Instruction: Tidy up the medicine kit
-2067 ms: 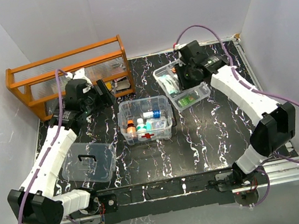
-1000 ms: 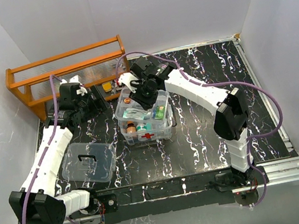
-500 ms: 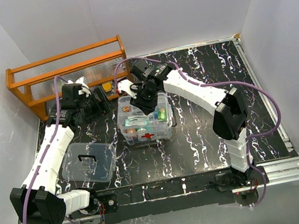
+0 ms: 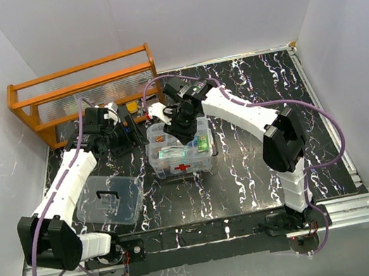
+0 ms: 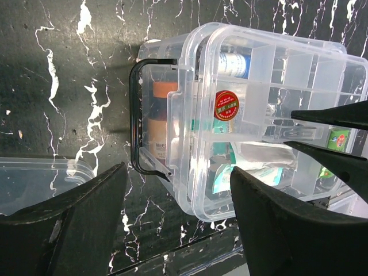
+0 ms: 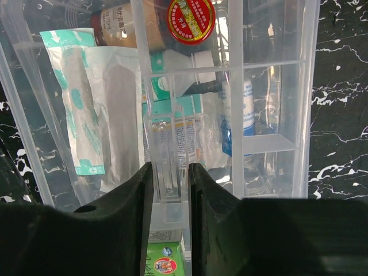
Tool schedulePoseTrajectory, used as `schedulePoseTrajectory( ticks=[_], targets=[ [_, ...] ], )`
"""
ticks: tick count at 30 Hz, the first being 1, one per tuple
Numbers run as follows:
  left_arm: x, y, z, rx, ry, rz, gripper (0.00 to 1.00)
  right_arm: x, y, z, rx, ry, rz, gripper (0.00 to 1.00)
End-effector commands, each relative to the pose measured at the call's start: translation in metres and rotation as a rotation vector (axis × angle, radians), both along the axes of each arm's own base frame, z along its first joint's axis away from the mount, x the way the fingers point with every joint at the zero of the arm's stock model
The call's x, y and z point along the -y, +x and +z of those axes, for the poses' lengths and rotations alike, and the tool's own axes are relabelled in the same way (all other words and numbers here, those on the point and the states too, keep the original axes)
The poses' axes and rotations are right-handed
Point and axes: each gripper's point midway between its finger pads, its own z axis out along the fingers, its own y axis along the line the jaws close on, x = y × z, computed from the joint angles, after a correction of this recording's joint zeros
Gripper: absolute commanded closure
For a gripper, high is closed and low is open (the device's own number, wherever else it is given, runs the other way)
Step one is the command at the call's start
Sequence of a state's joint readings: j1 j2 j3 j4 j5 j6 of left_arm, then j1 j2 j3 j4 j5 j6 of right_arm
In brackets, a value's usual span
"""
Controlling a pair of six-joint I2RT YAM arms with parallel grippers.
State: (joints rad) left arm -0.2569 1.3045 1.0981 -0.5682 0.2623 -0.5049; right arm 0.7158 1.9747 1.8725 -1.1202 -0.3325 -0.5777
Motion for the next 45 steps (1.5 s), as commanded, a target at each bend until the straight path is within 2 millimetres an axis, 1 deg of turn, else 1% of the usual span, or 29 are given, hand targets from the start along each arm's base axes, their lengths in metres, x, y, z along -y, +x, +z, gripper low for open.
schedulePoseTrajectory(
  ticks=[1,11,16,26,28,29,31,34,38,41,43,45],
  targets=[
    [0.003,-0.003,-0.006,-0.016,-0.015,-0.027,0.3,-0.006,0.006,0.01,0.038,0.051,0.027,1.0],
    [0.004,-0.007,-0.023,-0.056,-0.012,-0.039,0.31,-0.009,0.019,0.005,0.093,0.051,0.03,1.0],
    [0.004,-0.007,-0.025,-0.059,-0.012,-0.042,0.31,-0.009,0.014,0.0,0.089,0.068,0.056,1.0],
    [0.005,-0.006,-0.03,-0.067,-0.015,-0.044,0.32,-0.003,0.014,-0.014,0.085,0.088,0.053,1.0],
    [0.005,-0.006,-0.03,-0.066,-0.014,-0.045,0.32,-0.002,0.013,-0.015,0.075,0.084,0.046,1.0],
    [0.005,-0.006,-0.03,-0.065,-0.013,-0.044,0.32,-0.002,0.013,-0.014,0.067,0.082,0.037,0.98],
    [0.005,-0.005,-0.028,-0.062,-0.012,-0.043,0.32,-0.002,0.015,-0.012,0.058,0.076,0.01,0.86],
    [0.002,-0.002,-0.025,-0.052,0.002,-0.031,0.32,-0.002,0.016,-0.005,0.056,0.075,-0.025,0.76],
    [-0.007,0.003,-0.015,-0.015,0.042,0.0,0.31,-0.001,0.023,0.015,0.097,0.093,-0.078,0.64],
    [-0.014,0.007,-0.005,0.021,0.075,0.029,0.31,0.003,0.026,0.034,0.137,0.11,-0.108,0.54],
    [-0.018,0.008,0.001,0.041,0.089,0.045,0.3,0.005,0.026,0.05,0.17,0.132,-0.118,0.47],
    [-0.024,0.008,0.005,0.054,0.111,0.072,0.3,0.006,0.025,0.062,0.191,0.152,-0.127,0.44]
  ],
)
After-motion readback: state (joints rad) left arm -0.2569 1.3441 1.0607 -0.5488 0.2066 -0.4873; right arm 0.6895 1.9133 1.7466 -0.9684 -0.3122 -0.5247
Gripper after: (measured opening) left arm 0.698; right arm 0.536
